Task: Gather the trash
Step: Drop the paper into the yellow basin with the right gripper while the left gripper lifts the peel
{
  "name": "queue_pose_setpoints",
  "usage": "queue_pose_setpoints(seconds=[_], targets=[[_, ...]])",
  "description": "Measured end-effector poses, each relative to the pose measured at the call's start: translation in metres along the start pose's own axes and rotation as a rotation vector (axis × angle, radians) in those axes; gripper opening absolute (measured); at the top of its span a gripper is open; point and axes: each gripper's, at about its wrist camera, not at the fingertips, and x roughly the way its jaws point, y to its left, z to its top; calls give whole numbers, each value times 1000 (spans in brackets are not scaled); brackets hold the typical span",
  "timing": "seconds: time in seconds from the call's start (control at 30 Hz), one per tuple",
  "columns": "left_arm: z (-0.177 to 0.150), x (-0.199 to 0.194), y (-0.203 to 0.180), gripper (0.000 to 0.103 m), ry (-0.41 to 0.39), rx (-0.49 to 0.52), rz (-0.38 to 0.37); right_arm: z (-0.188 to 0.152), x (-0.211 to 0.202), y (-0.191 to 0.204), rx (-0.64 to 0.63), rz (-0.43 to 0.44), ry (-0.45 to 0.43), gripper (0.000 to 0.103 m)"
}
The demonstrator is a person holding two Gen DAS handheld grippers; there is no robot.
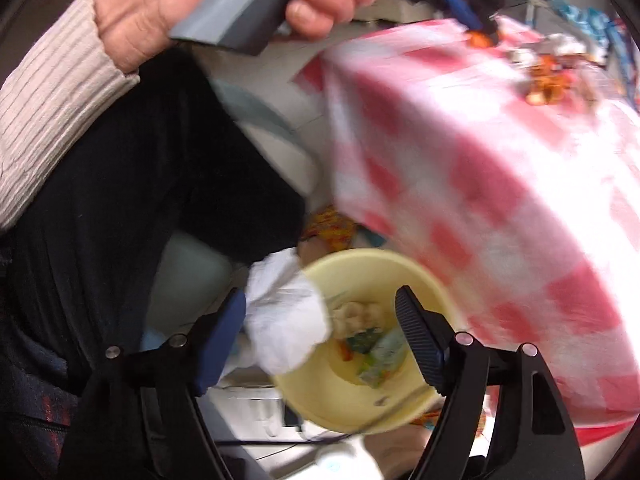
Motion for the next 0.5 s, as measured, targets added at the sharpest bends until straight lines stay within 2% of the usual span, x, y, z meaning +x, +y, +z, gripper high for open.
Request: queue_pose_setpoints(seconds=[0.13, 0.37, 0.43, 0.5], targets=[[-25, -21, -4, 13, -18, 21, -18, -1, 48, 17, -9, 34, 91, 74], [-48, -44, -8, 13, -42, 31, -54, -18, 130, 31, 25, 55, 248, 73], [-53, -48, -6, 13, -44, 26, -62, -22, 143, 33, 26, 52, 276, 55], [-58, -52, -4, 13, -49, 25, -63, -25, 146, 34, 33, 55, 284, 44]])
